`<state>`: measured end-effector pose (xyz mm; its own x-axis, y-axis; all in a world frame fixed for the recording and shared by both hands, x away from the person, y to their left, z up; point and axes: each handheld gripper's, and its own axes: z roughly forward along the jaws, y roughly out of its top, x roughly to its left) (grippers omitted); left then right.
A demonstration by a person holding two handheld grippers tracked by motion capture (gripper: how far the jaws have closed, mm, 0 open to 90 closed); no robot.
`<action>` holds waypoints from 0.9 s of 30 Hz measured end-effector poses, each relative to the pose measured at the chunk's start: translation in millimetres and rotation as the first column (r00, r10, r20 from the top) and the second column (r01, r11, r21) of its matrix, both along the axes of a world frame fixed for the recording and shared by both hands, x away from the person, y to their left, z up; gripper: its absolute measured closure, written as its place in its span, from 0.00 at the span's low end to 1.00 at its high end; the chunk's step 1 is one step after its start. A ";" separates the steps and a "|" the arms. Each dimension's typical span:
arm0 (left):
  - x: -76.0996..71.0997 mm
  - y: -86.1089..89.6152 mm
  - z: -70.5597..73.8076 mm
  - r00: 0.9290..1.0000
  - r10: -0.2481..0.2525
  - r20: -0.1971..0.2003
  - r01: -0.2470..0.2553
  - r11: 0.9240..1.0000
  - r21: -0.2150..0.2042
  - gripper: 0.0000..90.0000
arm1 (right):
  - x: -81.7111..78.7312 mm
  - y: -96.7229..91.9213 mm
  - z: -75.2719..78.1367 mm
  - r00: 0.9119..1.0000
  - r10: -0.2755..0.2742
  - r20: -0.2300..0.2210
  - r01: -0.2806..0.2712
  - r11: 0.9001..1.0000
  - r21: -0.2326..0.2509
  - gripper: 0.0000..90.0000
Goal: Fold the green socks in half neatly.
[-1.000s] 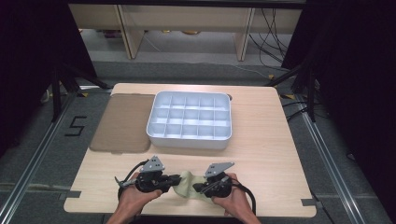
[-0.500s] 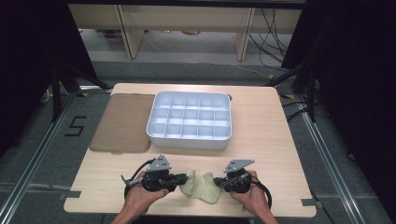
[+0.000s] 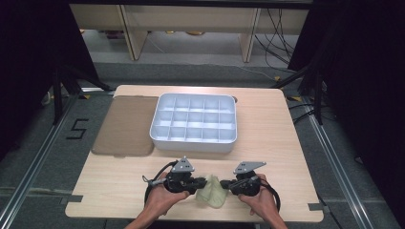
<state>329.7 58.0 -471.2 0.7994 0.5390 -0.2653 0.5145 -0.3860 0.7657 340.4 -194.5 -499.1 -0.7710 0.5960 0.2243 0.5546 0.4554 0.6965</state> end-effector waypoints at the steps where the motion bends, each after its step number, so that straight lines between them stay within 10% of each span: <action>1: -0.2 -1.5 -1.4 1.000 0.015 -0.014 -0.015 1.000 -0.004 0.93 | -0.5 -1.9 1.8 1.000 -0.013 -0.004 0.013 1.000 0.009 0.99; 27: 3.7 -28.9 -4.4 0.998 -0.046 -0.031 0.047 0.999 0.022 0.80 | -0.5 -26.6 15.2 0.996 -0.087 0.017 0.085 0.993 0.087 0.96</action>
